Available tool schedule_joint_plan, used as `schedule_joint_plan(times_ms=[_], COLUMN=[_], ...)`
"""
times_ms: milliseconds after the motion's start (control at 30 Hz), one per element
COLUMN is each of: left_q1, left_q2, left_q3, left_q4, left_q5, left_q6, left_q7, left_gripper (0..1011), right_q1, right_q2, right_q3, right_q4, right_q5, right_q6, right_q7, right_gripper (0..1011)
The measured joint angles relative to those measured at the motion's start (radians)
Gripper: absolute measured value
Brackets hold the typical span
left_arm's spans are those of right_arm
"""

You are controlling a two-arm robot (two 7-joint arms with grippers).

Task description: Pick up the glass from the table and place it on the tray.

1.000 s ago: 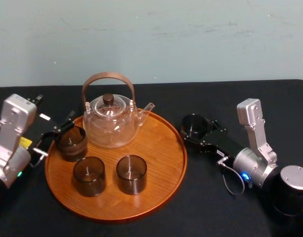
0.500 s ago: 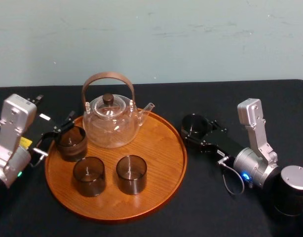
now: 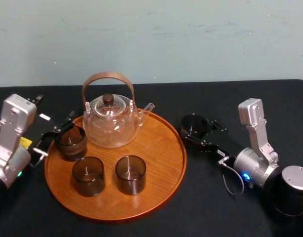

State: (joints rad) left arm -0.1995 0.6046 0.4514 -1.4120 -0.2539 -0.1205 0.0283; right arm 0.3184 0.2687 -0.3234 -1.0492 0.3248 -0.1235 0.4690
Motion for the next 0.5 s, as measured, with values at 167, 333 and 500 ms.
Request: schedule_joint_plan(times_ms=[167,333,500], left_q1=[0.0,0.0,0.0], left_q2=[0.0,0.0,0.0], left_q3=[0.0,0.0,0.0], left_q4=[0.0,0.0,0.0], left_q5=[0.0,0.0,0.0], left_q6=[0.0,0.0,0.0], left_q7=[0.0,0.0,0.0], left_gripper=[1001,1001,1002], right_q1=[-0.013,-0.032,-0.048], right_q2=[0.009,0.021,0.029], right_q3=[0.001,-0.003,-0.008], right_q4=[-0.036,-0.091,-0.135], right_q5=[0.002,-0.001,-0.002], right_q6=[0.0,0.002,0.002], right_q7=[0.001,0.0,0.001], right_gripper=[904,904,904])
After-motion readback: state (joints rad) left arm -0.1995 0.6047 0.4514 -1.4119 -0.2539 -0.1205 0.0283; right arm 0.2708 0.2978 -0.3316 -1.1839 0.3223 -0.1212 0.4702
